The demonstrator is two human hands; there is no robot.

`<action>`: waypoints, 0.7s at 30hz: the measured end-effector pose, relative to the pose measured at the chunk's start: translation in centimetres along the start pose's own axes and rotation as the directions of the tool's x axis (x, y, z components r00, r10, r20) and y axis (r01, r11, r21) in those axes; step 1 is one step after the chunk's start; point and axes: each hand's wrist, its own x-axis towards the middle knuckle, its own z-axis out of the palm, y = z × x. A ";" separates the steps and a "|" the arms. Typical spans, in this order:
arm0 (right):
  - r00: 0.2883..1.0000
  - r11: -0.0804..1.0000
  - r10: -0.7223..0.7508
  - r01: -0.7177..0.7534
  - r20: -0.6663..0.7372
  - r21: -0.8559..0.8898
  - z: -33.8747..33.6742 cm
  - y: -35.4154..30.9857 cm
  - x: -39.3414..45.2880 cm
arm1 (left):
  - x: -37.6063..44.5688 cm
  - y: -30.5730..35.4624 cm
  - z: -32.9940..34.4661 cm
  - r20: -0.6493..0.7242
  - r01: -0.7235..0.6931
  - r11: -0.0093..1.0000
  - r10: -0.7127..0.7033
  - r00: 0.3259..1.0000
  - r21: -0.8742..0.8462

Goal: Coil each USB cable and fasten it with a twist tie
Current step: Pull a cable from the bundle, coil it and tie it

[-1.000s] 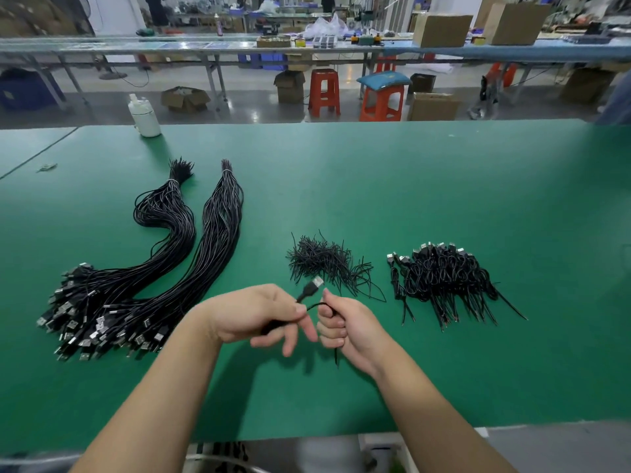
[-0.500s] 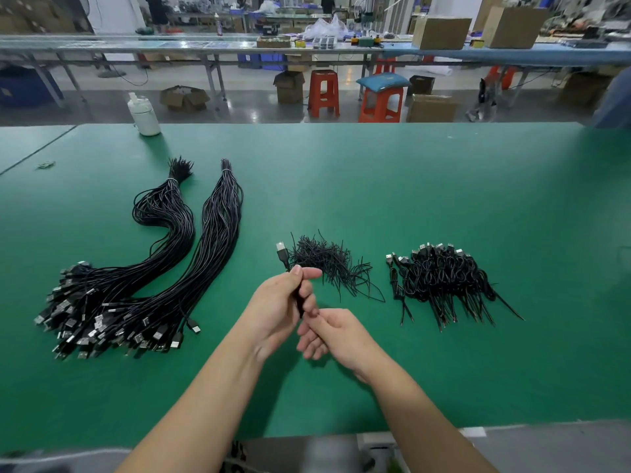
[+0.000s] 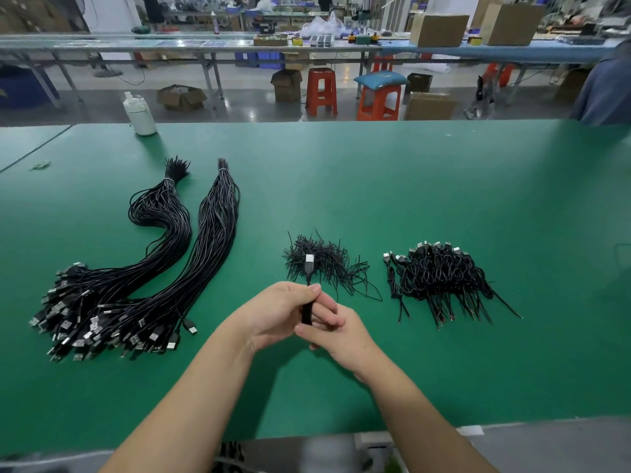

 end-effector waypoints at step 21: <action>0.990 0.656 -0.141 0.103 0.013 -0.747 0.4 0.0 0.1 | 0.0 -1.1 3.0 -0.415 0.241 0.400 0.436 0.798 0.884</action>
